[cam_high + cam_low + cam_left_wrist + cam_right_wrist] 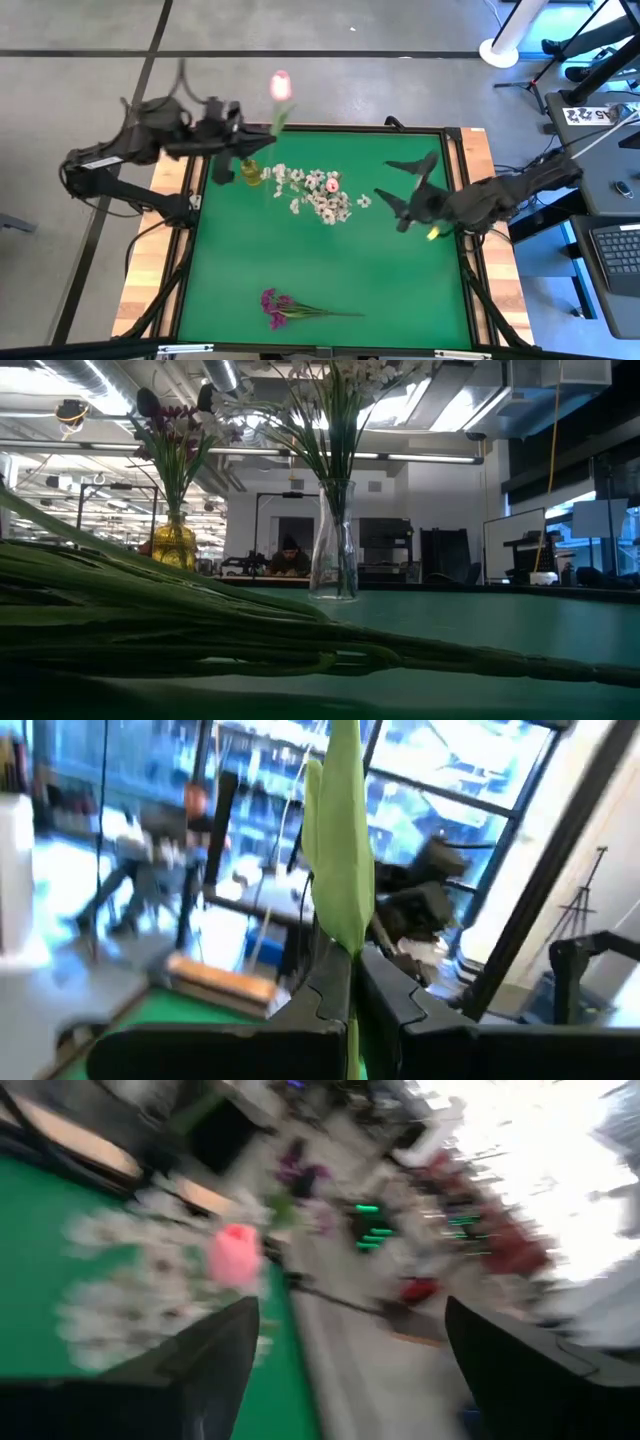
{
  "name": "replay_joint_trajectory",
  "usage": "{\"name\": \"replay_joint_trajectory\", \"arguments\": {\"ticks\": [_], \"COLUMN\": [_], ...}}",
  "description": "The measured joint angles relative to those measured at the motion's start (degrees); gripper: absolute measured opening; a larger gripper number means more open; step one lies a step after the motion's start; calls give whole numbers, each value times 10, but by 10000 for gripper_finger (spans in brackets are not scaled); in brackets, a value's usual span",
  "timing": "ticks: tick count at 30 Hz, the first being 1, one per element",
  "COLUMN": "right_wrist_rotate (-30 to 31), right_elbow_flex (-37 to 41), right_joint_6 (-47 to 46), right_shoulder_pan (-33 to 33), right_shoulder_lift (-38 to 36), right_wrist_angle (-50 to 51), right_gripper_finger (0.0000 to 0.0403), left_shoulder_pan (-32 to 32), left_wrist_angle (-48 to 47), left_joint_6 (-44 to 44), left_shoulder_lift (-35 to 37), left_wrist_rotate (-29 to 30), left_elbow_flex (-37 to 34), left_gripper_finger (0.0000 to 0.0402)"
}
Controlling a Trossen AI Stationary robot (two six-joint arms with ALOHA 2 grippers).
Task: Sort flowers into vase by color
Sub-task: Put the pink flower into the transparent vase
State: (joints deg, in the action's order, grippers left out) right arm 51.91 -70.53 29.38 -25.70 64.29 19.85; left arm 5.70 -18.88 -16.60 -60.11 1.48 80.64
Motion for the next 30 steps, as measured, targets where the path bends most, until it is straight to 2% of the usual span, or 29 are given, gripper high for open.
{"name": "replay_joint_trajectory", "arguments": {"ticks": [4,7,11,15,18,23,26,30], "right_wrist_rotate": [-150,-240,-304,-346,-379,-402,-406,-409], "right_elbow_flex": [33,82,160,230,265,289,293,303], "right_joint_6": [-107,-142,-170,-188,-203,-208,-208,-207], "right_shoulder_pan": [47,91,143,184,207,229,239,254], "right_shoulder_lift": [-69,-114,-161,-197,-215,-227,-227,-226], "right_wrist_angle": [9,-12,-64,-116,-143,-163,-172,-201], "right_gripper_finger": [303,290,275,265,261,260,260,260], "left_shoulder_pan": [-76,-130,-187,-246,-297,-362,-374,-362], "left_wrist_angle": [2,4,60,180,294,492,624,819], "left_joint_6": [86,132,178,234,282,335,341,362], "left_shoulder_lift": [18,18,18,34,62,74,49,-29], "left_wrist_rotate": [103,198,312,373,398,398,370,340], "left_elbow_flex": [0,-12,-71,-141,-193,-307,-381,-453], "left_gripper_finger": [0,0,0,0,0,0,0,0]}}
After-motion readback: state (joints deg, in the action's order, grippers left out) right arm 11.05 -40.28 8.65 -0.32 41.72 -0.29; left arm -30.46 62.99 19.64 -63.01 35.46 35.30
